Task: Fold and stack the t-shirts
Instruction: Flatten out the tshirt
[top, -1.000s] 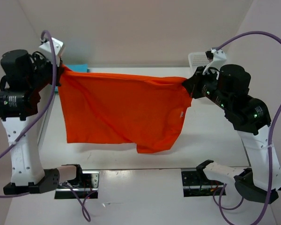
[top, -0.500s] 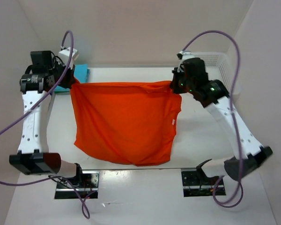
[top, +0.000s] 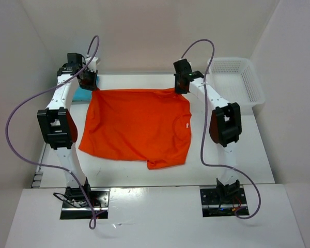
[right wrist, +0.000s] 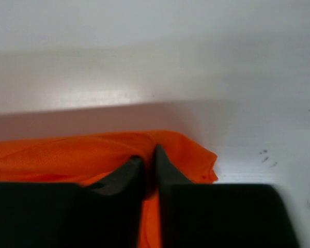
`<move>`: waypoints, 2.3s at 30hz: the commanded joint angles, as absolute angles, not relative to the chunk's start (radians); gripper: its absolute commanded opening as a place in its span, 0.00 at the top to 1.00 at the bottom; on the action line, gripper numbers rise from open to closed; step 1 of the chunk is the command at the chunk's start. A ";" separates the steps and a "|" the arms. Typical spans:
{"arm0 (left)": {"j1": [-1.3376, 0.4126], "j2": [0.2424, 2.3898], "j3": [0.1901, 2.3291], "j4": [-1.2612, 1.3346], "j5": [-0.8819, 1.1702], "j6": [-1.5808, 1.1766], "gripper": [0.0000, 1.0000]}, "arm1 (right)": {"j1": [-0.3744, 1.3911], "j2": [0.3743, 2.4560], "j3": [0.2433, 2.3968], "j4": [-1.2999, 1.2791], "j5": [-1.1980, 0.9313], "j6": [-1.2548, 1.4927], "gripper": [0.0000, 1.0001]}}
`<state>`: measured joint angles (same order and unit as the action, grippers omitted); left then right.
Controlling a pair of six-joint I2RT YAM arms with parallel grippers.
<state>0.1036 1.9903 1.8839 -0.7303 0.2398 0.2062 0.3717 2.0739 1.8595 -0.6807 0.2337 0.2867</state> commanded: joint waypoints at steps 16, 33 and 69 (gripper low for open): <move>0.144 1.777 1.772 -0.721 0.078 0.288 0.00 | 0.359 1.832 1.705 -0.767 0.186 0.380 0.01; 0.293 1.564 0.945 -0.617 0.006 0.353 0.00 | 0.586 1.413 0.845 -0.647 0.109 0.864 0.08; 0.285 1.790 1.367 -0.756 0.342 0.373 1.00 | 0.365 1.948 1.646 -0.673 -0.258 0.534 0.41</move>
<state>0.2913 1.7866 1.3449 -0.7254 0.3096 0.3935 0.3603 2.0113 1.5574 -0.6769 -0.2668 0.5690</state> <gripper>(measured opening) 0.009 0.580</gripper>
